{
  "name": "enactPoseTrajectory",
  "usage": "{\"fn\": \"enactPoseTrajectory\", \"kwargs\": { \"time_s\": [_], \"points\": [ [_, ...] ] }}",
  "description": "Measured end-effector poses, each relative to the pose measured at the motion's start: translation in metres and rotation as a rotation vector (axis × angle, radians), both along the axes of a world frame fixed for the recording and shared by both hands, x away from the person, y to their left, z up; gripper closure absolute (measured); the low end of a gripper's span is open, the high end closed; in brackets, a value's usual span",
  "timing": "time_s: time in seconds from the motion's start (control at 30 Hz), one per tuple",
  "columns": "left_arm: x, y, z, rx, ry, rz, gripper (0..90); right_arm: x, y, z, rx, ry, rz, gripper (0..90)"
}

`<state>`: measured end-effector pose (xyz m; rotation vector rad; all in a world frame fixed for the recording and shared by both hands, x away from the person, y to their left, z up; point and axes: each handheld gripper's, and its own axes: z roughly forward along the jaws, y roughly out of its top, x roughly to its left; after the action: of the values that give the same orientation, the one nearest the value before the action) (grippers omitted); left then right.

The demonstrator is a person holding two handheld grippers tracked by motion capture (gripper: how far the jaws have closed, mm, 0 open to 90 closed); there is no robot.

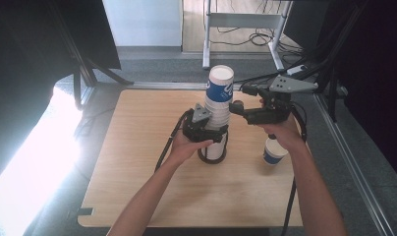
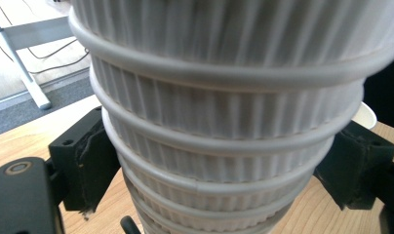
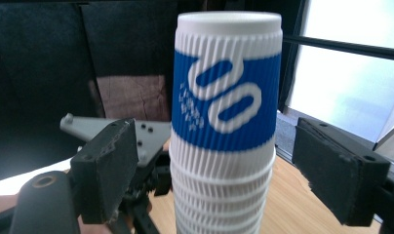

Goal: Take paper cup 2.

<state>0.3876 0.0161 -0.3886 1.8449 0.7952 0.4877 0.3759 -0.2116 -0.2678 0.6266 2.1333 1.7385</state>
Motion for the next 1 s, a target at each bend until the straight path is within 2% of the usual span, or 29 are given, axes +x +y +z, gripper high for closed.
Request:
{"fn": "enactPoseTrajectory", "kwargs": {
  "time_s": [0.37, 0.67, 0.73, 0.83, 1.0],
  "points": [
    [-0.001, -0.001, 0.0, -0.001, 0.003, -0.004, 13.0, 0.022, 0.023, 0.014, -0.005, 0.007, 0.007, 15.9],
    [-0.001, -0.001, 0.0, 0.001, 0.0, -0.001, 13.0, 0.036, 0.039, 0.017, -0.002, 0.015, 0.031, 15.1],
    [-0.001, -0.001, 0.0, -0.002, 0.002, -0.004, 13.0, 0.038, 0.043, 0.018, -0.008, 0.015, 0.027, 17.3],
    [-0.001, -0.001, 0.0, -0.002, 0.001, -0.003, 13.0, 0.04, 0.046, 0.018, -0.01, 0.009, 0.009, 25.4],
    [0.0, 0.0, 0.0, -0.005, 0.003, -0.002, 13.0, 0.041, 0.048, 0.019, -0.013, 0.009, 0.001, 26.4]
  ]
}}
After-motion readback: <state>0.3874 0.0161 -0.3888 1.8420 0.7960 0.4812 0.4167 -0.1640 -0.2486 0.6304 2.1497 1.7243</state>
